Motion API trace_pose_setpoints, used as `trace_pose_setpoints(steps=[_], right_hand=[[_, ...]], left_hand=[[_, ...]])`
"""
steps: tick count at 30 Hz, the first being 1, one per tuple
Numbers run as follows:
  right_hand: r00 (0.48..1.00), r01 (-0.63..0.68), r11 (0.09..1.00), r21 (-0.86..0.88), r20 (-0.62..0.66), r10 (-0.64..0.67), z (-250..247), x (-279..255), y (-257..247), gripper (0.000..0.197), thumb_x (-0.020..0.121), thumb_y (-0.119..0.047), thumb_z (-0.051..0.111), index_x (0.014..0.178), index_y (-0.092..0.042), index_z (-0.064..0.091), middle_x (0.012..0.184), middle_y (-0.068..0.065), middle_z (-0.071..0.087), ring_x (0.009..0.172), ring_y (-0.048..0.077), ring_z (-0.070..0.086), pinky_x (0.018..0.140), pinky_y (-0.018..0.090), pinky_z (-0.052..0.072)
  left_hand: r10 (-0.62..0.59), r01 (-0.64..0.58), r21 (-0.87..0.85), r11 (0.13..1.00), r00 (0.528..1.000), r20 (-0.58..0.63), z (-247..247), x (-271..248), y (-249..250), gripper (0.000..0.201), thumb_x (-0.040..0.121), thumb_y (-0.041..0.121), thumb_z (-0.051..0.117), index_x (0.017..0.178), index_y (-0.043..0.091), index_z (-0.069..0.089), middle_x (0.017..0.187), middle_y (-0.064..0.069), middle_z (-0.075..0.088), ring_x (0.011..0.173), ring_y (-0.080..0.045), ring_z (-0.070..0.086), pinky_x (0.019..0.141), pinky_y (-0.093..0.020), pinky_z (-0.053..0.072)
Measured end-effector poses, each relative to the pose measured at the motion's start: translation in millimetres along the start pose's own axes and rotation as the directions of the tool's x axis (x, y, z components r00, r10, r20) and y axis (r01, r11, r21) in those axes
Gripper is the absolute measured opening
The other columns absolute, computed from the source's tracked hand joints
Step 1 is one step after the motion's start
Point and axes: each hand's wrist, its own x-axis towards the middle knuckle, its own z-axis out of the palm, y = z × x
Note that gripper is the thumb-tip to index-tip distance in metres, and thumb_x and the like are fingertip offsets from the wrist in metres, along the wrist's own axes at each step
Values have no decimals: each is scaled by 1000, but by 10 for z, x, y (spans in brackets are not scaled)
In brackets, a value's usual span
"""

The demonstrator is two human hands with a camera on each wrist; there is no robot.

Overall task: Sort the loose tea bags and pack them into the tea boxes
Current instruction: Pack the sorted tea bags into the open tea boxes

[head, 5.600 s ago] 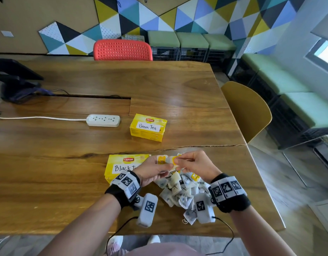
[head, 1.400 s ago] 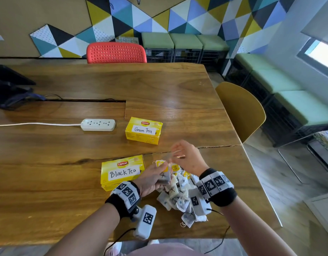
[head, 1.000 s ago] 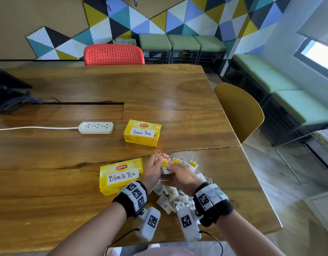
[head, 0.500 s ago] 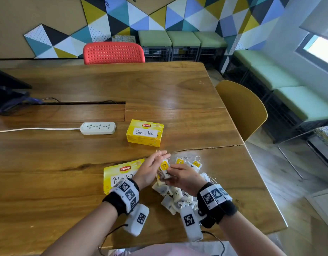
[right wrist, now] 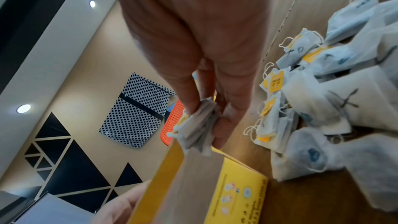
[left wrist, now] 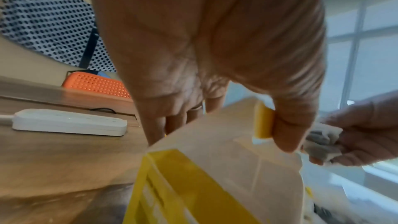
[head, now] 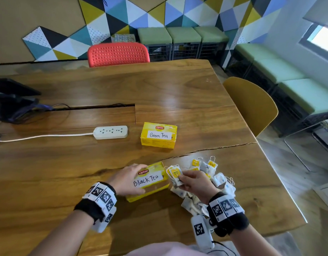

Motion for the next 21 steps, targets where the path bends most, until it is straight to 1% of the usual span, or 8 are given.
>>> trace_pose_setpoints(steps=[3, 5, 7, 9, 12, 15, 18, 21], right_hand=[[998, 43, 999, -12, -48, -43, 84, -11, -36, 18, 94, -3, 57, 105, 5, 67, 86, 13, 71, 76, 21, 66, 72, 27, 55], [996, 67, 998, -18, -58, -68, 168, -5, -55, 19, 93, -4, 58, 106, 5, 68, 87, 14, 72, 77, 23, 66, 74, 31, 53], [996, 79, 995, -56, -33, -81, 272, 16, -46, 16, 93, -7, 60, 101, 2, 71, 84, 12, 72, 75, 24, 65, 69, 30, 51], [994, 101, 969, -225, -10, -106, 407, 101, 2, 14, 91, -16, 64, 91, -8, 75, 75, 4, 70, 69, 18, 59, 61, 29, 45], [980, 182, 811, -556, 31, -199, 703, 269, 53, 15, 89, -25, 66, 80, -17, 75, 59, -10, 61, 57, 3, 52, 60, 24, 40], [956, 220, 611, -761, 43, -291, 1048, 407, 28, 26, 92, -23, 58, 78, -7, 74, 71, 3, 68, 67, 15, 58, 60, 25, 37], [973, 162, 546, -822, 41, -226, 1247, 551, 48, 31, 95, -18, 52, 78, -1, 71, 81, 11, 71, 75, 24, 62, 68, 31, 46], [990, 76, 494, -866, 5, -144, 1314, 618, 81, 31, 96, -16, 49, 82, 2, 70, 87, 17, 69, 85, 32, 62, 67, 33, 47]], left_hand=[[-15, 11, -233, 972, 1000, -14, -69, -4, -91, 61, 82, 46, 67, 136, 36, 42, 125, 8, 55, 101, -8, 57, 82, -23, 49], [-7, -10, -351, 936, 999, -48, -117, -3, -198, 45, 88, 44, 63, 130, 35, 51, 121, 8, 60, 103, -8, 59, 84, -24, 49], [-5, -36, -435, 900, 996, -92, -148, 4, -292, 35, 92, 42, 59, 125, 33, 57, 121, 10, 62, 109, -9, 57, 87, -26, 46], [-9, -69, -499, 864, 988, -153, -186, -1, -338, 31, 94, 37, 57, 123, 28, 60, 120, 11, 62, 111, -8, 57, 86, -24, 42], [-15, -91, -536, 839, 982, -190, -230, 15, -370, 24, 95, 32, 57, 118, 27, 63, 111, 13, 65, 103, -5, 60, 79, -21, 42], [31, -134, -479, 868, 976, -218, -264, 44, -393, 26, 95, 40, 54, 115, 29, 66, 111, 12, 70, 104, -6, 64, 80, -23, 47], [83, -180, -410, 894, 967, -242, -290, 61, -357, 29, 99, 30, 50, 123, 22, 63, 117, 9, 67, 110, -5, 59, 75, -15, 40], [102, -210, -374, 903, 952, -288, -268, 95, -348, 32, 99, 27, 49, 128, 22, 60, 121, 7, 65, 113, -9, 59, 78, -12, 38]])
